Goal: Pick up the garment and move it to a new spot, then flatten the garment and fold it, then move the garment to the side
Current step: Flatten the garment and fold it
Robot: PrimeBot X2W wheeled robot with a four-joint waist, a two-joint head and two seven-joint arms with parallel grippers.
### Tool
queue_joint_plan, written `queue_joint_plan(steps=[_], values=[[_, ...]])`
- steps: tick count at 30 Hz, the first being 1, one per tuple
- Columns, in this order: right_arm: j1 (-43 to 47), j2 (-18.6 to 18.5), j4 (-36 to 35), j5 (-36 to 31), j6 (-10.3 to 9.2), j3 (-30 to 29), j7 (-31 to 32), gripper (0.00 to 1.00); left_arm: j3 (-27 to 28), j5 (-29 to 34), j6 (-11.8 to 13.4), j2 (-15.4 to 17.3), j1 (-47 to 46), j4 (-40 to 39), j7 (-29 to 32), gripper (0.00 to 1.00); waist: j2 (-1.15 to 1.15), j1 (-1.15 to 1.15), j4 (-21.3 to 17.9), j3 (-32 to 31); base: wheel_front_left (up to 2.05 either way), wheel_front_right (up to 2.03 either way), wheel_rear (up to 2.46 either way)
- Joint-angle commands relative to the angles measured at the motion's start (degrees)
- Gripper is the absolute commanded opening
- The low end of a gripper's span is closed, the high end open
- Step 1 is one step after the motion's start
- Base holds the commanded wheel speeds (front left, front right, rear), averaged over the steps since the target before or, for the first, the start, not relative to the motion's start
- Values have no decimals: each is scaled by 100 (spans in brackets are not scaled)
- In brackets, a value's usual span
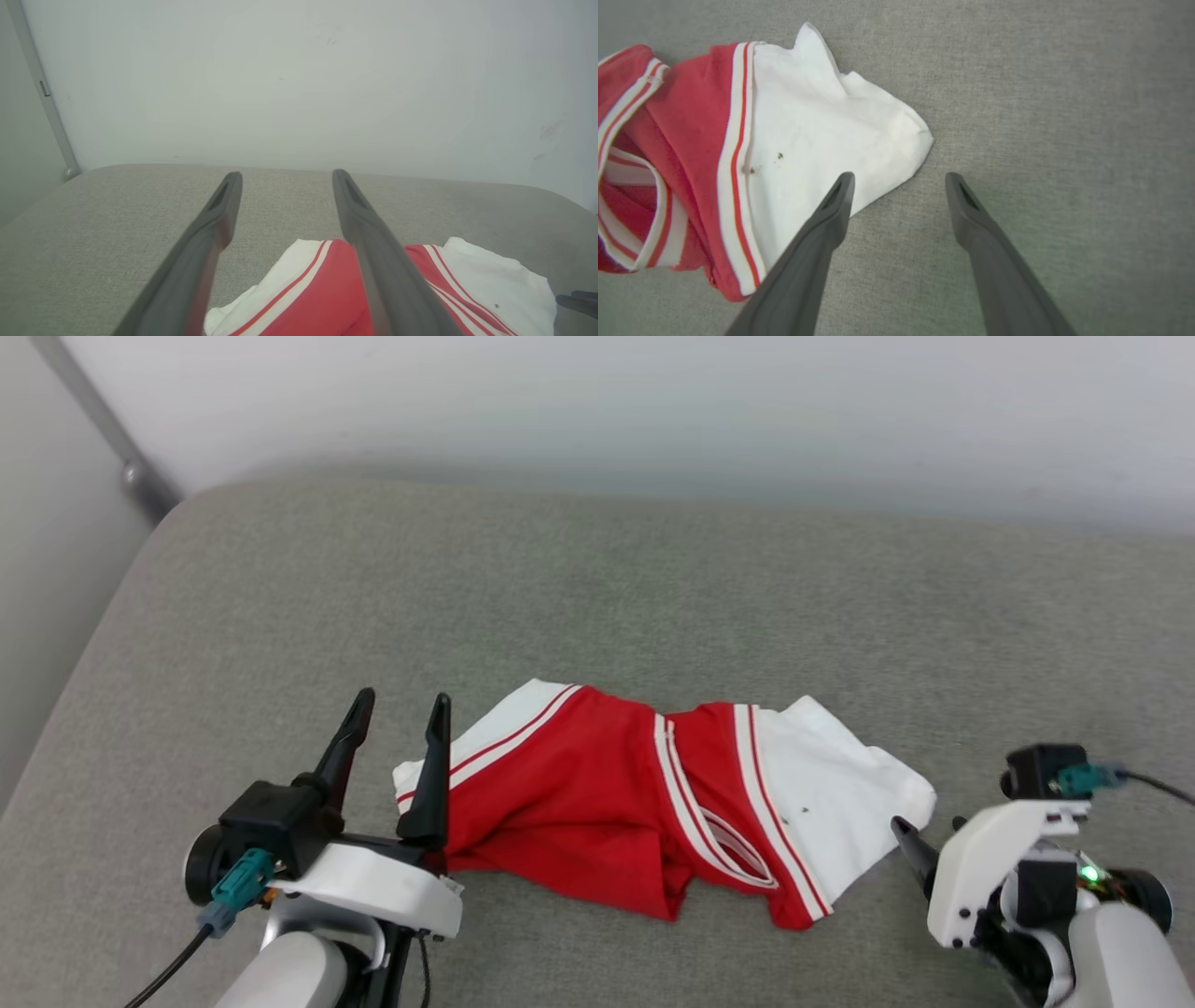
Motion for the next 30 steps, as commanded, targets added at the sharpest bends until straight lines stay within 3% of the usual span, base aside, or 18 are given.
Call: queue_joint_plan(steps=[1, 7, 13, 14, 15, 21, 30], values=[[-203, -122, 67, 21, -4, 60, 191, 100, -14, 47, -32, -49, -90, 18, -31, 100, 0, 0, 211, 194, 0, 0, 0], [-755, -306, 401, 121, -4, 275, 1142, 100, 13, 218, -209, -345, -254, 52, -39, 100, 0, 0, 538, 494, 0, 0, 0], [-673, -268, 878, 113, -4, 245, 1874, 99, 173, 419, -378, -561, -218, 99, -35, 100, 0, 0, 656, 600, 0, 0, 0], [-650, -246, 904, 147, -4, 240, 1925, 39, 212, 444, -419, -593, -200, 118, -35, 100, 0, 0, 653, 600, 0, 0, 0], [-651, -221, 894, 168, -4, 254, 1925, 0, 267, 475, -431, -619, -179, 138, -36, 100, 0, 0, 632, 596, 0, 0, 0], [-888, -332, 505, 273, -3, 508, 1694, 0, 461, 611, -516, -631, -38, 233, -30, 100, 0, 0, 359, 442, 0, 0, 0], [-1288, -1017, -688, 416, -4, 615, 1275, 0, 605, 633, -533, -474, 56, 216, -25, 100, 0, 0, -108, 254, 0, 0, 0]])
